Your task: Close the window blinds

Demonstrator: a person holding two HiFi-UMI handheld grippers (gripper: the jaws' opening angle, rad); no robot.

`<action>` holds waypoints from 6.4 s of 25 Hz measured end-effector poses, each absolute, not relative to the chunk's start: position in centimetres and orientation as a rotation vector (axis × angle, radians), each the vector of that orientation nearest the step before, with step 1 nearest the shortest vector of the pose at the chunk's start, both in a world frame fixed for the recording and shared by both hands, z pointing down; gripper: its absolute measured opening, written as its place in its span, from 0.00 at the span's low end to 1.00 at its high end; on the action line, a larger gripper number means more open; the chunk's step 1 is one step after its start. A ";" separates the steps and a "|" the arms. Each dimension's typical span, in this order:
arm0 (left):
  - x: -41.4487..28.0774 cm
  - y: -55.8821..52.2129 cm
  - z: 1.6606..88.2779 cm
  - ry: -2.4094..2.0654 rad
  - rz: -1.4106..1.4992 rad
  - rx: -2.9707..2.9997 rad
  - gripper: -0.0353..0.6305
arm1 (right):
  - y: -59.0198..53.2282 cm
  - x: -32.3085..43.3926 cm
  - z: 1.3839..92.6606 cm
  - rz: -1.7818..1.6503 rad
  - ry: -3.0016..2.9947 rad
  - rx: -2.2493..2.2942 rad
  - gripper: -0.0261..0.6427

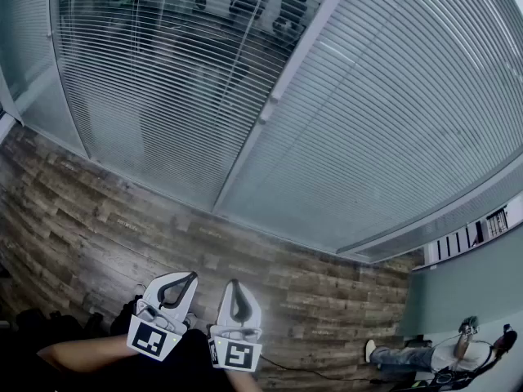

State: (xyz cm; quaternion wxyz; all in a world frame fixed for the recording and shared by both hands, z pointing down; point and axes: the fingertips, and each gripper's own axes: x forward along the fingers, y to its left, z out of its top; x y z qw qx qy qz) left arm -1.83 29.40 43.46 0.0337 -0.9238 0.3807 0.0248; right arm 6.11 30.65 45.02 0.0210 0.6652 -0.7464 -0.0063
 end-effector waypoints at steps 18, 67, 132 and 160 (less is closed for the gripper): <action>-1.1 27.3 44.2 1.303 0.095 -2.861 0.06 | 28.6 9.3 44.7 0.074 -2.374 2.131 0.04; 2.3 -8.2 43.0 1.162 0.153 -2.939 0.06 | -15.1 18.1 43.9 -0.114 -1.977 2.127 0.28; 2.7 -8.3 43.4 1.261 0.123 -2.977 0.06 | -17.1 18.0 42.1 -0.340 -1.859 1.973 0.26; 2.5 -8.6 43.5 1.274 0.110 -3.014 0.06 | -17.3 19.3 41.3 0.366 -2.290 2.318 0.24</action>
